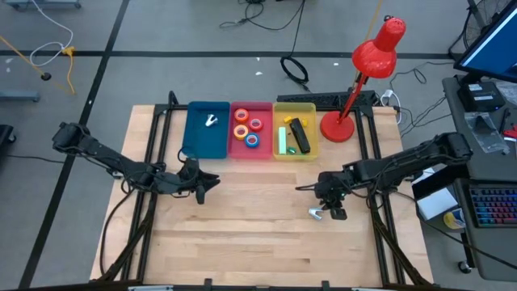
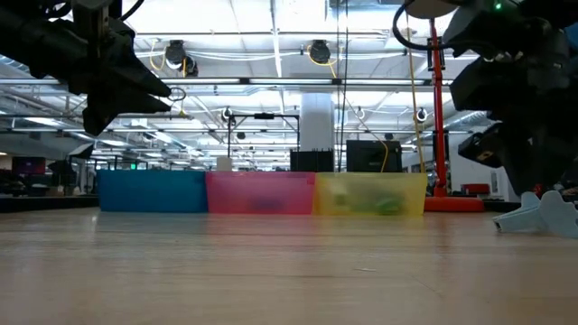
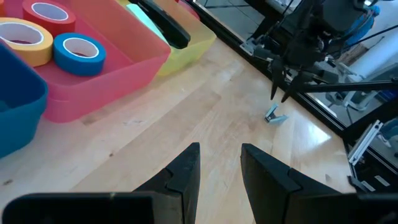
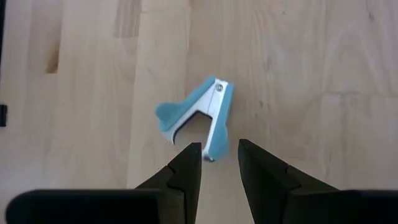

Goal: Pick and place Stapler, Stapler remover, tape
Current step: Put the light blue staple remover into the blue bin

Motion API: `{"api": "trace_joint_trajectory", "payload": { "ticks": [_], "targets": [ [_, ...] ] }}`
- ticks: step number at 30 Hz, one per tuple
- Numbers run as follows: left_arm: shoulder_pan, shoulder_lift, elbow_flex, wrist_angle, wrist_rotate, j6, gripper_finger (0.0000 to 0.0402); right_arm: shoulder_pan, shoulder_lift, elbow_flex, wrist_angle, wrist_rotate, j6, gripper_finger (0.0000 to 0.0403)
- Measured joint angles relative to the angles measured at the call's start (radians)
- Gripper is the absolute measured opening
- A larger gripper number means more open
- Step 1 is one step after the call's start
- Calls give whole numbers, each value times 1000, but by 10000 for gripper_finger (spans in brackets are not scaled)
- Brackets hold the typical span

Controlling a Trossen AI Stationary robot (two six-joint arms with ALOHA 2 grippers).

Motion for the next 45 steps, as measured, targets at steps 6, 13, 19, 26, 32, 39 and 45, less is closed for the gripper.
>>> {"api": "trace_joint_trajectory", "payload": {
  "ticks": [6, 13, 19, 26, 32, 39, 45],
  "targets": [
    [0, 0, 0, 0, 0, 0, 115, 0, 0, -22, 37, 0, 0, 98],
    [0, 0, 0, 0, -1, 0, 115, 0, 14, -25, 60, 1, -1, 98],
    [0, 0, 0, -1, -12, 5, 115, 0, 71, -25, 93, 0, -11, 98],
    [0, 0, 0, -1, -15, 5, 115, 0, 88, -25, 104, -3, -8, 49],
    [0, 0, 0, 7, -27, -4, 115, -3, 67, -25, 99, 2, -3, 13],
    [12, 2, 0, 150, -60, -16, 115, -81, -7, 6, 160, 2, -34, 3],
    [38, 2, 0, 324, -55, 156, 115, -194, -48, 42, 504, 1, -17, 1]
  ]
}}
